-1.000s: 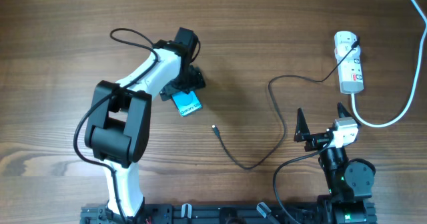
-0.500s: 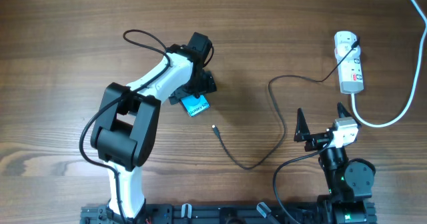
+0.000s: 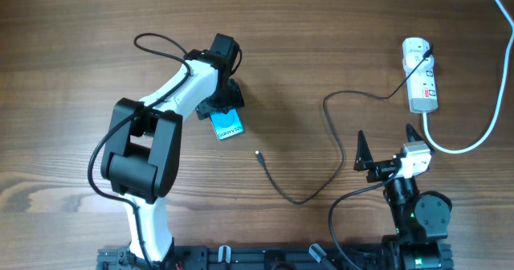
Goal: Plug charger to phone and switch on socket
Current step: 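Lift the phone with the left gripper and tilt it upright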
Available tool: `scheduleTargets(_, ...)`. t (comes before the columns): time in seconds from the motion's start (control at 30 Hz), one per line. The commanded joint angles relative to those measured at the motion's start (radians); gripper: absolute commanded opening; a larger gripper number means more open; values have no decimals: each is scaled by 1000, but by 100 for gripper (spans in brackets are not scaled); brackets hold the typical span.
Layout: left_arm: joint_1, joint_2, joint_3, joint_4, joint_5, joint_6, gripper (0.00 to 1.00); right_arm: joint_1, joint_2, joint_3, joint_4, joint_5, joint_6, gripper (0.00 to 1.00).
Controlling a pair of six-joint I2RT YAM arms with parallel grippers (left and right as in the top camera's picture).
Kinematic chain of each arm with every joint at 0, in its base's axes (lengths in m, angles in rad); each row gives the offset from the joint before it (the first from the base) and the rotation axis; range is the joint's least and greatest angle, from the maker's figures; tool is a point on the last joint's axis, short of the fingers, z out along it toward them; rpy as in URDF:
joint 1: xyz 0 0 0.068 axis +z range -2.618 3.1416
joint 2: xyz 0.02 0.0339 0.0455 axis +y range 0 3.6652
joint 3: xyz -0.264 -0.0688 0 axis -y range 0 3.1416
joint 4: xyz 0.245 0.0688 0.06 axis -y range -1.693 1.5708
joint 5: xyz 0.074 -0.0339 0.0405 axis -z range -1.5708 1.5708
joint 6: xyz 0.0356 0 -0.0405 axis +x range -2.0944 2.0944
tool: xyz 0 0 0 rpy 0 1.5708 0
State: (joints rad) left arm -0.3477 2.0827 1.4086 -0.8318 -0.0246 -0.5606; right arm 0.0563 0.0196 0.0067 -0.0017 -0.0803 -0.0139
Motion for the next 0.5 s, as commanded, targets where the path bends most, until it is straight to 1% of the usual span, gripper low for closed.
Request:
scheduleTargets(0.0,-36,126,-69,58,175,113,75,-3,0,-1,3,13,-12,100)
scheduleTargets(0.07,-39,126,-69,58,173,109,82,-3,0,-1,3,13,-12,100)
scheduleTargets(0.1,-38,126,-69,58,171,102,84,-3,0,-1,3,13,-12,100)
scheduleTargets(0.17,-35,126,-69,58,143,28,90,-3,0,-1,3,13,-12,100)
scheduleTargets(0.2,-35,126,-69,58,124,-23,91,-3,0,-1,3,13,-12,100)
scheduleTargets(0.23,-35,126,-69,59,116,-32,94,-3,0,-1,3,13,-12,100)
scheduleTargets(0.27,-35,126,-69,59,116,-32,100,-3,0,-1,3,13,-12,100)
scheduleTargets(0.4,-37,126,-69,56,117,-32,100,-3,1,-1,3,13,-12,100)
scheduleTargets(0.43,-37,126,-69,54,117,-43,99,-3,1,-1,3,13,-12,100)
scheduleTargets(0.47,-37,126,-69,49,117,-67,95,-3,1,-1,3,13,-12,100)
